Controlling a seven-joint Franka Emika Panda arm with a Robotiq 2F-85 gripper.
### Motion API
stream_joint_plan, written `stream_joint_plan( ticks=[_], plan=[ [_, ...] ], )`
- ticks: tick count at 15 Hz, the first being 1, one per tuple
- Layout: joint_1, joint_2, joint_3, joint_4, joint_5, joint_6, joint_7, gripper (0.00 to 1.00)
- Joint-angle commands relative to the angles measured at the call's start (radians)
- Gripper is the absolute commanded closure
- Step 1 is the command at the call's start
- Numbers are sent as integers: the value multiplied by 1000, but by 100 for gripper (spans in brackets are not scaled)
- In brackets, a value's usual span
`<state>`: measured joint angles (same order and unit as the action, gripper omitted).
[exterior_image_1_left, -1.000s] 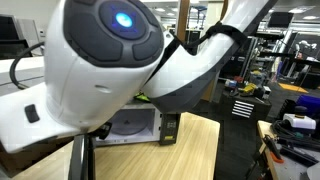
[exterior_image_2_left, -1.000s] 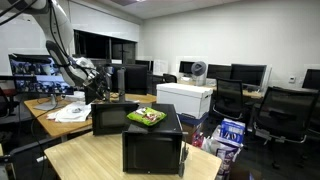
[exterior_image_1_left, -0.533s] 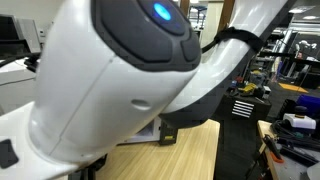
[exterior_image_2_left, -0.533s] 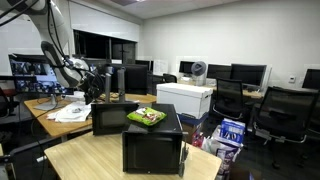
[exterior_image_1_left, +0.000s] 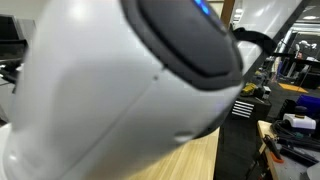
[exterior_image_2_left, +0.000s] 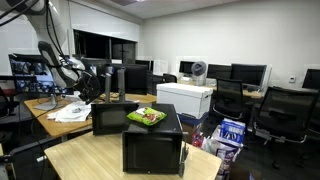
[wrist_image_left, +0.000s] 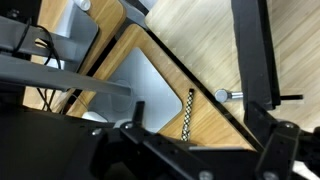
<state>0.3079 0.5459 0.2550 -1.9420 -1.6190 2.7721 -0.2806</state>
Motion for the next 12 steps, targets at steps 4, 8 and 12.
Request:
stream_joint_plan(
  ticks=[4,8,12],
  plan=[
    [6,28,-24,7,-132,-26,167,0],
    [4,44,-39,3,-146,-60,215,0],
    [-3,43,-44,-5,-136,-132,249,0]
  ],
)
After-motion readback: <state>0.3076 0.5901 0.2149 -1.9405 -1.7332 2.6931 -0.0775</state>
